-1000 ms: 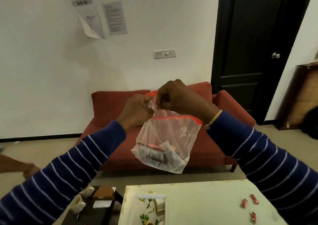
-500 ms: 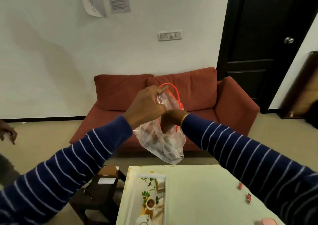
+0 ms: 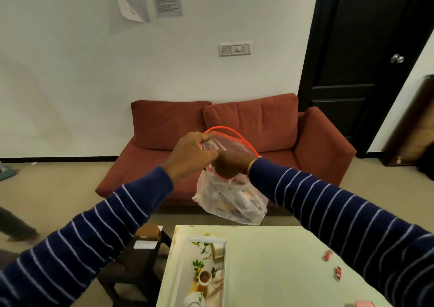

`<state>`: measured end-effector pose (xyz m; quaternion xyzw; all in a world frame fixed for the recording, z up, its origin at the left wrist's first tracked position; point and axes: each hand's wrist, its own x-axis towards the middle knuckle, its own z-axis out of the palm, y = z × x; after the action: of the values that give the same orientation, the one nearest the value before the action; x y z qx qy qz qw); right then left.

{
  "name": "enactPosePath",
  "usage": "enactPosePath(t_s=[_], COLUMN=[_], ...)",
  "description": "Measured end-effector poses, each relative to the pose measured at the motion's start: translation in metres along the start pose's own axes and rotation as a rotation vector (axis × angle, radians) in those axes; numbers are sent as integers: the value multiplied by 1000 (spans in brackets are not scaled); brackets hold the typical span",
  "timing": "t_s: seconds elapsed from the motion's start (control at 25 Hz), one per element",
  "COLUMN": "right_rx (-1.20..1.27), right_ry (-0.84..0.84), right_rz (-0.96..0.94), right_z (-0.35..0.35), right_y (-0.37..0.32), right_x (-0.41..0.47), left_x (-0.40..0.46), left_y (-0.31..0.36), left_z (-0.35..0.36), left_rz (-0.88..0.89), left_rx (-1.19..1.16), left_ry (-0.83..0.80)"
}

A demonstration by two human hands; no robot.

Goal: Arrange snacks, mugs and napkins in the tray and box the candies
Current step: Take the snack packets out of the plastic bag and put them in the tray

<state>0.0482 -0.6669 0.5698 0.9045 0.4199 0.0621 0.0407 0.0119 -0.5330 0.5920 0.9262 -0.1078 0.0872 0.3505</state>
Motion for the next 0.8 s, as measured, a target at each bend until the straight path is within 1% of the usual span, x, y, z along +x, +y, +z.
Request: enactPosePath(t_s=[0.04,0.12,0.16,0.2,0.28,0.44,0.52,0.56,0.64,0.68,0.72,0.8], right_rx=[64,258,340,373,448,726,840,856,777,697,589,295], right_ry=[-133,-213,-200,-171,-53,77,252,378,612,684,721,734], right_rz=[52,136,168,184,218,286,325,346,333,293,247,156], right_z=[-5,-12,-19,-26,-35,-40,-37,-33,-20,-12,-2,17], right_y=[1,10,14,18,29,45,41,36,15,2,-12,-37], right_x=[1,2,0,-5,-15,-37,-43,-44,-45,-44,-43,-37], left_x=[-2,-7,-9,-10,-12,-18,-21,-23,-27,-29,-30,-30], left_y=[-5,-16,-21,-26,-38,-55,-59,-59,-56,-55,-53,-51], left_z=[1,5,8,10,15,22,28,31,34,35,35,36], left_rz=[-17,-33,-53,-91,-172,-284,-358,-411,-547,-584,-586,-520], left_rx=[-11,-45,-67,-81,-119,-304,-445,-568,-852,-953,-1017,-1104], left_ry=[-6,-24,-36,-44,-26,126,192,210,194,149,86,-7])
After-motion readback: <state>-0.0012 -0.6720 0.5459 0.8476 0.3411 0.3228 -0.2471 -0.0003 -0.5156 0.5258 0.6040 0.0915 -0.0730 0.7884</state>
